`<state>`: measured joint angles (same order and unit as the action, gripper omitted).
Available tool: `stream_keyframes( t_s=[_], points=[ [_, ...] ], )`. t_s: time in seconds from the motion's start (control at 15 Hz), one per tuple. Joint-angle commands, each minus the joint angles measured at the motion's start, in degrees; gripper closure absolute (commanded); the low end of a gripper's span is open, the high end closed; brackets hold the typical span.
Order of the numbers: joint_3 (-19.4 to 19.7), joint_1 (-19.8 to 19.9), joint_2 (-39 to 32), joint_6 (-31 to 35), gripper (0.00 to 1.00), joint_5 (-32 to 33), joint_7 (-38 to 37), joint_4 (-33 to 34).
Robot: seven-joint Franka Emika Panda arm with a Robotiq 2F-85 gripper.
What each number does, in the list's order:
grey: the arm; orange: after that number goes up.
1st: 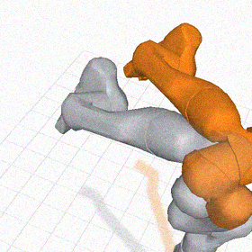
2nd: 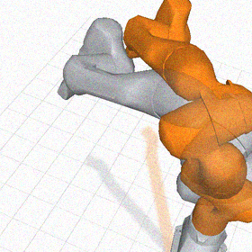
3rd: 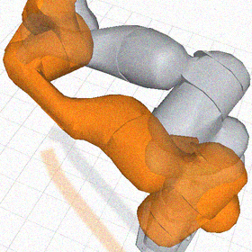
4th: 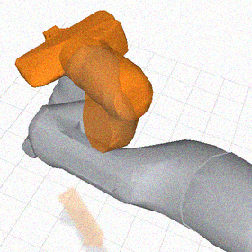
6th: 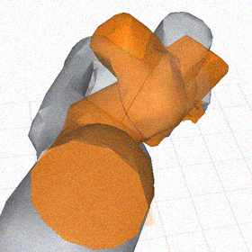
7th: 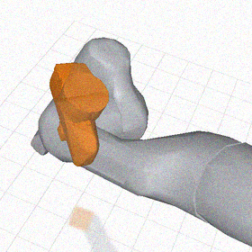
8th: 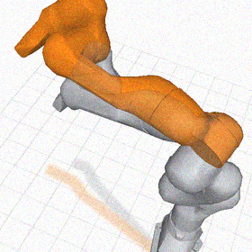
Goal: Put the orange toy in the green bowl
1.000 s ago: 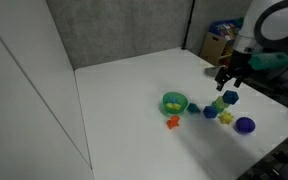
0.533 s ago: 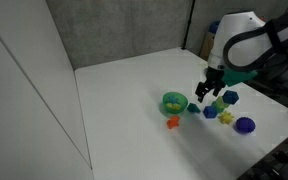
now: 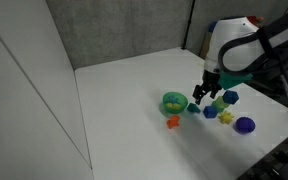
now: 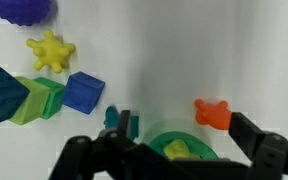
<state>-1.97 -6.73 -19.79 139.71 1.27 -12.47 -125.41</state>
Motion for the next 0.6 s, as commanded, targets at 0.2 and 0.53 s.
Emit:
stream_keyframes(
  t_s=[0.2, 0.53],
  points=[
    [-0.99, -0.89, -2.18, 1.15, 0.0, -0.34, 0.41, 1.55],
    [-2.27, -2.18, -6.02, 5.32, 0.0, -1.18, 0.11, 3.84]
  ],
)
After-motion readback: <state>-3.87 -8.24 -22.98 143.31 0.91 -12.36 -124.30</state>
